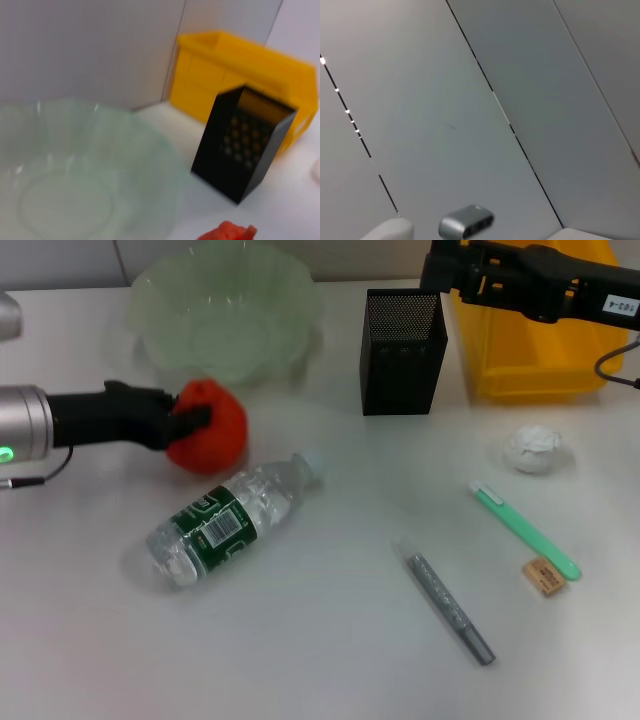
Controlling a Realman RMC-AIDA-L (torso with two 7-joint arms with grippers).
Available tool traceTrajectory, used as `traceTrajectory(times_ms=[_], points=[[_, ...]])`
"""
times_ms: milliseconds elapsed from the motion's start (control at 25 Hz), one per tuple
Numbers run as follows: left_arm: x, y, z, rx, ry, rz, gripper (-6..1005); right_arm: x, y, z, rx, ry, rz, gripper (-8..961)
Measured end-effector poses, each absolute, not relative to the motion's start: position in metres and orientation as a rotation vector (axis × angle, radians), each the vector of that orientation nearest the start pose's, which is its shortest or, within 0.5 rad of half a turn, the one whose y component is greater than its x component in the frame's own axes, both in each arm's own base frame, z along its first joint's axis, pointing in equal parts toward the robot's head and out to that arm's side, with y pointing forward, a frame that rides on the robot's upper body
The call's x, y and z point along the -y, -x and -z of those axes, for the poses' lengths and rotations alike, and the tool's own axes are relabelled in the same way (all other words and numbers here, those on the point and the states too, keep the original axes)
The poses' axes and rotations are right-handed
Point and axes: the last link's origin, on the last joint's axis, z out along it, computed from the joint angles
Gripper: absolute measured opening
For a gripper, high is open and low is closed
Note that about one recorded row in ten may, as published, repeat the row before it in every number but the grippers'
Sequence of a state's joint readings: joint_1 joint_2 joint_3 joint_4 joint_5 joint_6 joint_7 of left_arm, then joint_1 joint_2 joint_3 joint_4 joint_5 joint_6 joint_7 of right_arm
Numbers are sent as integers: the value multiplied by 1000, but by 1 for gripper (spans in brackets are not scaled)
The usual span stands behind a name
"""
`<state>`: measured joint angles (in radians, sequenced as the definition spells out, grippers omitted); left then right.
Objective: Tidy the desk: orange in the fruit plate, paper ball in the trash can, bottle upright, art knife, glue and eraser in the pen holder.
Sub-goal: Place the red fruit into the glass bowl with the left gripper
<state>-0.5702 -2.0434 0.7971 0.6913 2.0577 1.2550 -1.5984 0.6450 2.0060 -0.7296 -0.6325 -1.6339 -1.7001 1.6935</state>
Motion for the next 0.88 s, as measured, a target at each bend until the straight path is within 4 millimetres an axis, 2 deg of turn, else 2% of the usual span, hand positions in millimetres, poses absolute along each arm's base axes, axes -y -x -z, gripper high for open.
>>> traceTrajectory(times_ms=[80, 200, 280, 320, 440, 600, 680, 880], points=[[-379, 266, -23, 771, 2532, 495, 272, -361, -195, -54, -769, 2657, -1247, 754], [-385, 259, -31, 728, 2512, 550, 237, -360, -198, -58, -787, 2654, -1241, 754], [-396, 247, -39, 633, 2473, 616, 218, -359, -198, -63, -824, 2672, -1215, 754], [-396, 247, -39, 633, 2473, 616, 211, -359, -198, -63, -824, 2672, -1215, 754], [-408, 234, -44, 491, 2405, 661, 188, -355, -199, -67, -837, 2694, -1176, 753], [-423, 224, -36, 368, 2324, 625, 155, -349, -208, -74, -866, 2689, -1167, 751], [-432, 222, -22, 346, 2315, 584, 139, -343, -217, -79, -912, 2669, -1157, 751], [-445, 218, -6, 257, 2265, 517, 113, -339, -230, -83, -1023, 2660, -1076, 751]])
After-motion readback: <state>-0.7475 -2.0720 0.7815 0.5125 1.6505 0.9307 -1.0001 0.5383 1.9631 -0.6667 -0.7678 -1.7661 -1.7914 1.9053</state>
